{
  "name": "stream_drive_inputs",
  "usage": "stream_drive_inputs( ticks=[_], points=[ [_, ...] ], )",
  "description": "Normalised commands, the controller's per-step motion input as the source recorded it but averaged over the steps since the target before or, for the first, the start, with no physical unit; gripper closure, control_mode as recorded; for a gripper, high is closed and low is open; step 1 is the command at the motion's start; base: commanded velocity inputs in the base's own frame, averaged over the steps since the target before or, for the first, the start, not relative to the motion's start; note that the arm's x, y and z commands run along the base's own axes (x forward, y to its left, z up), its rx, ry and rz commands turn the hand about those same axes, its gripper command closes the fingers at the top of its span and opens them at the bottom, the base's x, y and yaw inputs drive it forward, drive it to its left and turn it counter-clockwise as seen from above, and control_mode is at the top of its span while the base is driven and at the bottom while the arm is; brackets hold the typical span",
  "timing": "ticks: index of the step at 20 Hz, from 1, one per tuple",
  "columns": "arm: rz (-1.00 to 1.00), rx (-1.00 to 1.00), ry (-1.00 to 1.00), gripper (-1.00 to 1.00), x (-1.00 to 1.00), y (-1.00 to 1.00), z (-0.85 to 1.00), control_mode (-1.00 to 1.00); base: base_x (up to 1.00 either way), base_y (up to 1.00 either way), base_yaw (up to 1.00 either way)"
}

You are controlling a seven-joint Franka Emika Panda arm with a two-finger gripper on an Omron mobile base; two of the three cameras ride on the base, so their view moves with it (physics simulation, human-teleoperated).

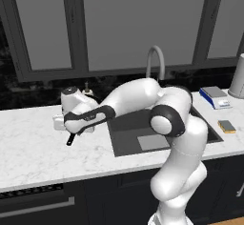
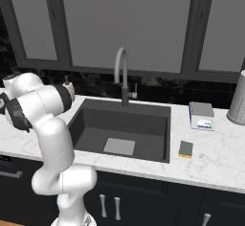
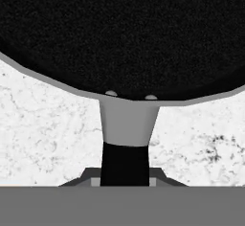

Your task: Pick the pan and sponge and place them into the sink. Then turn on the water.

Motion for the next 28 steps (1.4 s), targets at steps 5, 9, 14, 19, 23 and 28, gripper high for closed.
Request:
stream_drive_inputs(
  ticks=[5,9,14,19,23,28],
  points=[
    [-0.42,0.10,0.03,1.00,-0.32,-0.70,0.35,-1.00,0.00,0.00,0.00],
    [-0.45,0.01,0.10,1.00,-0.42,-0.80,0.19,-1.00,0.00,0.00,0.00],
    [-0.40,0.00,0.10,1.00,-0.29,-0.70,0.17,-1.00,0.00,0.00,0.00],
    [-0.29,-0.02,0.07,1.00,0.00,-0.54,0.02,-1.00,0.00,0.00,0.00],
    [-0.17,0.00,0.06,1.00,0.13,-0.60,-0.02,-1.00,0.00,0.00,0.00],
    [-0.07,0.00,0.03,1.00,0.23,-0.73,-0.24,-1.00,0.00,0.00,0.00]
  ],
)
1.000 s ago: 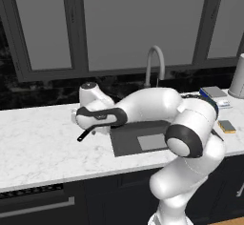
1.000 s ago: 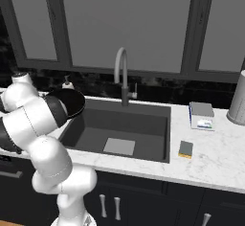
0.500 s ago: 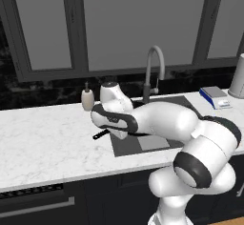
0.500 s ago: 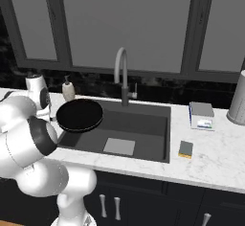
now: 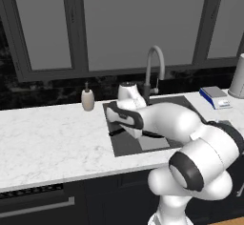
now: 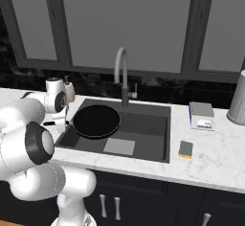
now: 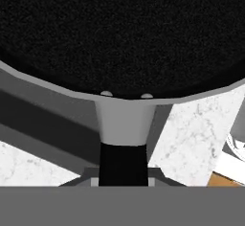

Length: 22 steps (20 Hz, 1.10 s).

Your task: Pick the pan and sponge and place them into the sink. Then turn on the water.

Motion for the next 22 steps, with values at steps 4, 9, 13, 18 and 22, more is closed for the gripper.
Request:
stream_drive_inputs(
  ticks=[4,9,13,18,22],
  points=[
    [0.00,-0.02,0.04,1.00,0.36,-0.56,-0.30,-1.00,0.00,0.00,0.00],
    [0.00,-0.04,0.05,1.00,0.57,-0.35,-0.19,-1.00,0.00,0.00,0.00],
    [0.00,-0.07,0.06,1.00,0.57,-0.34,-0.24,-1.00,0.00,0.00,0.00],
    [0.00,-0.04,0.05,1.00,0.51,-0.38,-0.26,-1.00,0.00,0.00,0.00],
    [-0.03,0.00,0.00,1.00,0.30,-0.42,-0.38,-1.00,0.00,0.00,0.00]
  ],
)
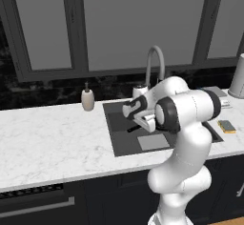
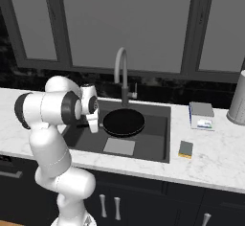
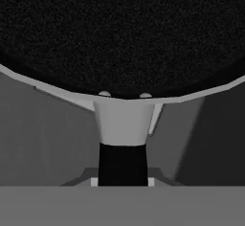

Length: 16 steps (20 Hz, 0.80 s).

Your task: Pick the pan and sponge and place them into the sink. Then turn on the water.

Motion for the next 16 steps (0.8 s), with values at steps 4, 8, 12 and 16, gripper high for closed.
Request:
stream_drive_inputs(
  ticks=[4,8,12,16],
  points=[
    [-0.07,0.00,-0.01,1.00,0.19,-0.32,-0.47,-1.00,0.00,0.00,0.00],
    [-0.11,-0.01,-0.01,1.00,0.16,-0.08,-0.51,-1.00,0.00,0.00,0.00],
    [-0.11,-0.05,-0.02,1.00,0.17,0.00,-0.45,-1.00,0.00,0.00,0.00],
    [-0.04,-0.12,-0.05,1.00,0.27,0.07,-0.43,-1.00,0.00,0.00,0.00]
  ],
)
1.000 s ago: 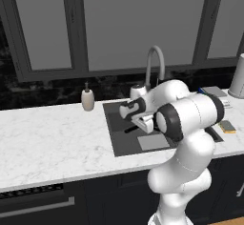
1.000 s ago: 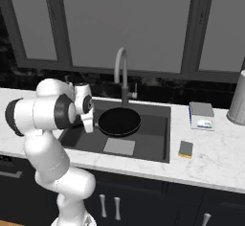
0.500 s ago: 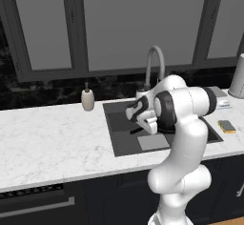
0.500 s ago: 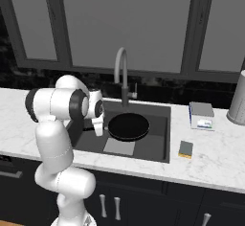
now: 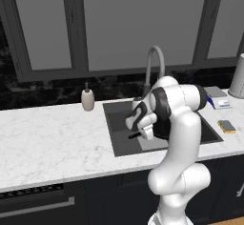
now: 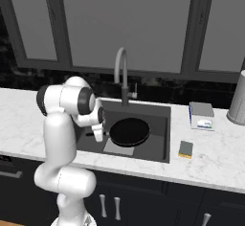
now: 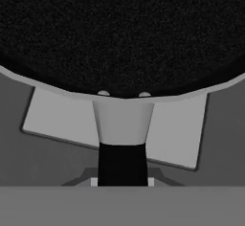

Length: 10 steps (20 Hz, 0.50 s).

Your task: Pick the pan and sponge and place them into the sink. Then turn on the water.

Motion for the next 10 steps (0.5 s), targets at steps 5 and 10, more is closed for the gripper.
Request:
stream_drive_inputs(
  ticks=[5,10],
  points=[
    [0.01,-0.18,0.00,1.00,0.46,0.23,-0.62,-1.00,0.00,0.00,0.00],
    [0.01,-0.07,0.00,1.00,0.46,0.16,-0.53,-1.00,0.00,0.00,0.00]
  ],
)
